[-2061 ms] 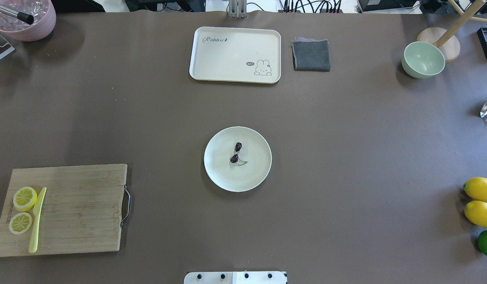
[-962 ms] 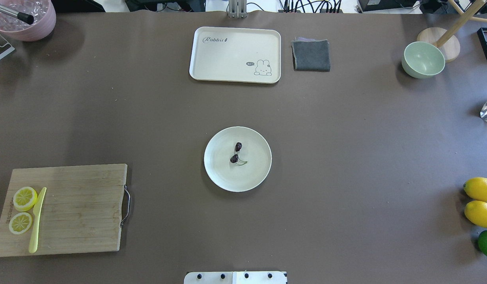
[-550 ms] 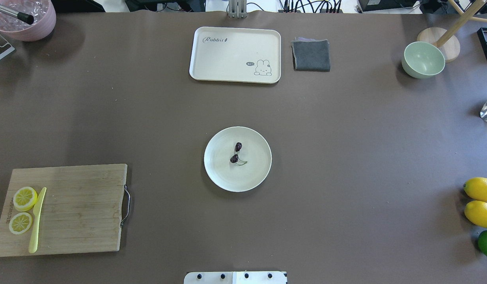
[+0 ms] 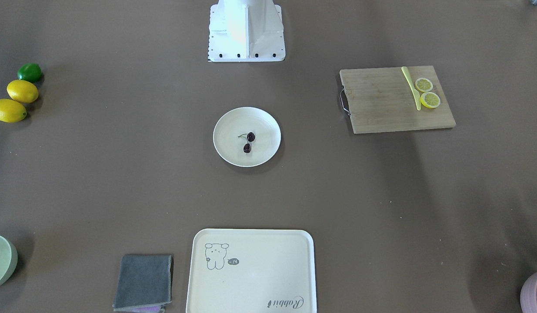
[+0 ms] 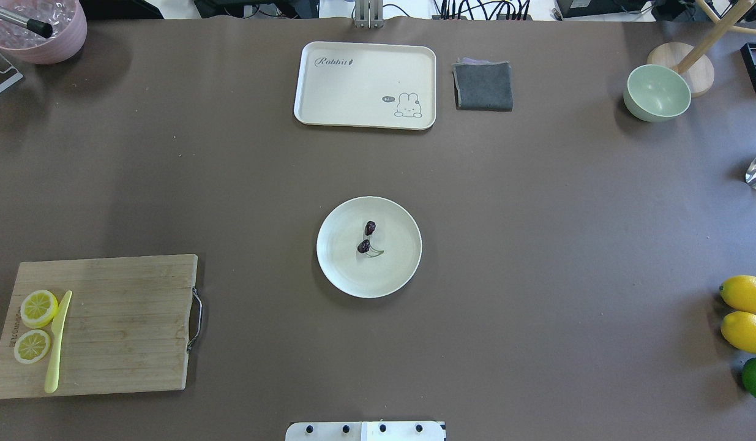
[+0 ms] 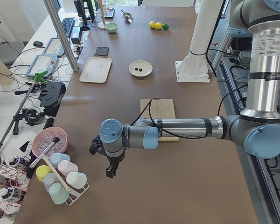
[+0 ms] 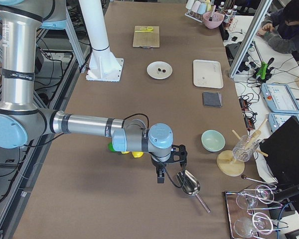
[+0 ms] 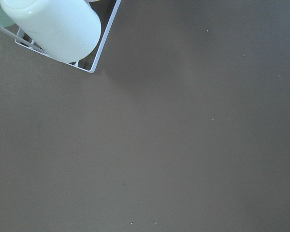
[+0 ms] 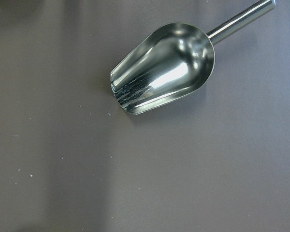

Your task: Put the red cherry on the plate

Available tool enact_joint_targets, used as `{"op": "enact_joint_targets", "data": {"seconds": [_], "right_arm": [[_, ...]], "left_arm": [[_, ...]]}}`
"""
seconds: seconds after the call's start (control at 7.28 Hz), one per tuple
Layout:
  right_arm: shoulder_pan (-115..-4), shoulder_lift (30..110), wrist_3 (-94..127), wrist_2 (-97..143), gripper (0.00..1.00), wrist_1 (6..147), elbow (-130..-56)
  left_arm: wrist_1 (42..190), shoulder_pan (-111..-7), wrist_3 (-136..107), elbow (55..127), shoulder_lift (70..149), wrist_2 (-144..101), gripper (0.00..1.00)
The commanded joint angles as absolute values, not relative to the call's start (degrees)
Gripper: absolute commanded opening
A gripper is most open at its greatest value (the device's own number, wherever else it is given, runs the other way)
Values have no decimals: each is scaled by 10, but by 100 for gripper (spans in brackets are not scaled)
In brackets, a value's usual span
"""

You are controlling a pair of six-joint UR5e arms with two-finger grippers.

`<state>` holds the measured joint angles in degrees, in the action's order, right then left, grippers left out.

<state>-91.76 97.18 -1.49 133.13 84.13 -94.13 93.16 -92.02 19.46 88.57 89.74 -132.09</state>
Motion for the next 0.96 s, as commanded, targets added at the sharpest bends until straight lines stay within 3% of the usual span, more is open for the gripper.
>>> {"op": "enact_joint_targets", "data": {"seconds": [0.0, 0.82], "right_arm": [[-917, 972, -15, 1332, 100, 841, -941], [-915, 974, -15, 1332, 100, 841, -941]], "left_arm": [[932, -920, 195, 887, 897, -1321, 98], [932, -921, 193, 891, 890, -1325, 98]]}}
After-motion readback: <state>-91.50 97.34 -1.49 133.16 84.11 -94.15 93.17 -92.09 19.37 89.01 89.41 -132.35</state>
